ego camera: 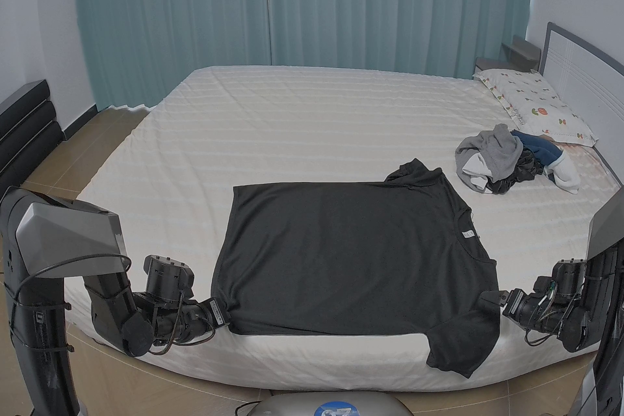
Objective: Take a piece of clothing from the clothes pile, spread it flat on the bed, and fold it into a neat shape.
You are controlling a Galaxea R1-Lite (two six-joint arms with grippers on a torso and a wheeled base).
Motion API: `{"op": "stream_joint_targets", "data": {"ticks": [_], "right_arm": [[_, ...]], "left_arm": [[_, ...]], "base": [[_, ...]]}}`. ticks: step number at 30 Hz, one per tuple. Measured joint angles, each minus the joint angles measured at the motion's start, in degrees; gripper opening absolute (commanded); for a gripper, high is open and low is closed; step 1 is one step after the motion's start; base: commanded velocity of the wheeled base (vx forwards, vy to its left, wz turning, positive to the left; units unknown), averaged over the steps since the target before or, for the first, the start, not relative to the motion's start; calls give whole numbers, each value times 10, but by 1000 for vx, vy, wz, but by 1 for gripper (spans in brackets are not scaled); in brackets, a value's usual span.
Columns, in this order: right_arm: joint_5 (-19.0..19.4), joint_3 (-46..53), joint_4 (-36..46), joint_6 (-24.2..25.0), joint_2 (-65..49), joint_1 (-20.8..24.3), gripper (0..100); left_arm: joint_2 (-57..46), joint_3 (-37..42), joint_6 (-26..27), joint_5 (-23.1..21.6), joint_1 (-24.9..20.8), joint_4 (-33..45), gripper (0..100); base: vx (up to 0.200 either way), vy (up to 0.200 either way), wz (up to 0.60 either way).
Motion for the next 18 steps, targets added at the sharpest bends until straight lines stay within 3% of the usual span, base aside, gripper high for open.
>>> {"op": "stream_joint_targets", "data": {"ticks": [10,11,18], "right_arm": [[-5,-30,0,0,40,0,100],[-5,-34,0,0,43,0,0],[-25,-75,0,3,60,2,0]], "left_arm": [[1,0,0,0,-1,0,0],[1,0,0,0,-1,0,0],[1,0,0,0,-1,0,0]], "base": [[0,0,0],[0,0,0],[0,0,0]]}}
